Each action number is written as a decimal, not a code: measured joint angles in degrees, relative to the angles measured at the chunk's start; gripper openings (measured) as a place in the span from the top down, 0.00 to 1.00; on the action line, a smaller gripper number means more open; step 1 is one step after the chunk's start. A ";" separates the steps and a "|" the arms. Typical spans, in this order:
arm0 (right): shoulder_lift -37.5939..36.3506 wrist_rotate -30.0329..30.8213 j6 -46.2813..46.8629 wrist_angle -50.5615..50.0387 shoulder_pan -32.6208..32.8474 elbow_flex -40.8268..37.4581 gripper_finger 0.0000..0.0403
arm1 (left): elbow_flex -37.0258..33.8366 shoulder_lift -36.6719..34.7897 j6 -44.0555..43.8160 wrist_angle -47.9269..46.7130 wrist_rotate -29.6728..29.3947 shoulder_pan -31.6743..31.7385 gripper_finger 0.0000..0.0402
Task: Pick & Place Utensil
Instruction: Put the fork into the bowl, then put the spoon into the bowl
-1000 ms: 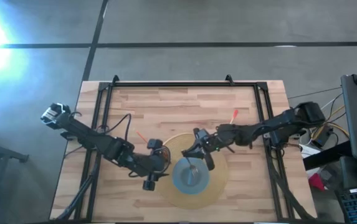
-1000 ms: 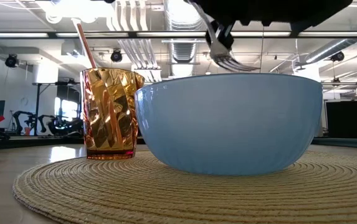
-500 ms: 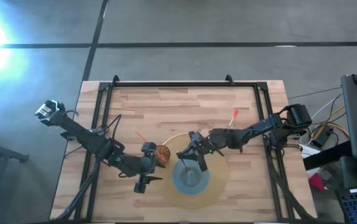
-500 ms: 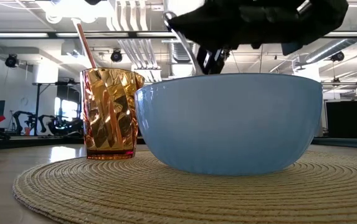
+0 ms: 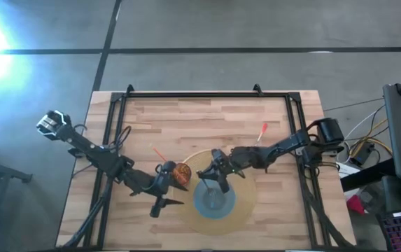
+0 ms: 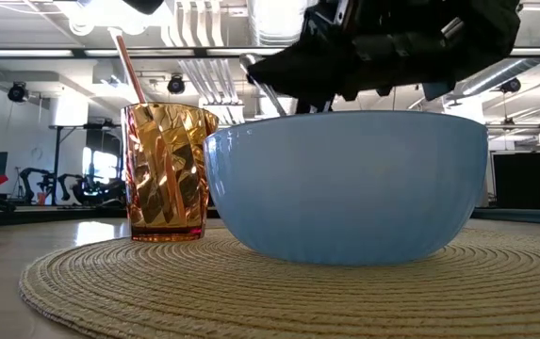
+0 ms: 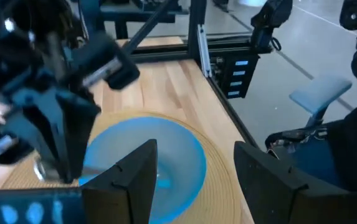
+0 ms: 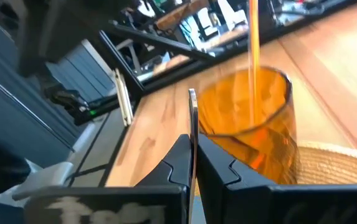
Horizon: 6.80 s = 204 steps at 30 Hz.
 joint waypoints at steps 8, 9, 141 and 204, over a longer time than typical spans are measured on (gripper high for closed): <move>2.21 1.52 1.19 0.85 -0.22 -0.01 0.98 | -0.10 0.36 2.33 2.34 -0.65 0.07 0.49; 2.43 1.52 1.24 1.37 -0.22 -0.01 0.98 | -0.10 0.36 2.31 2.58 -0.65 0.07 0.49; -38.64 14.52 27.08 -91.95 -20.02 -0.10 0.71 | -0.21 0.36 2.92 1.21 -9.12 4.70 0.49; -11.04 16.47 40.20 -89.78 -26.20 0.03 0.71 | -0.19 0.32 6.92 -0.04 -9.51 5.07 0.49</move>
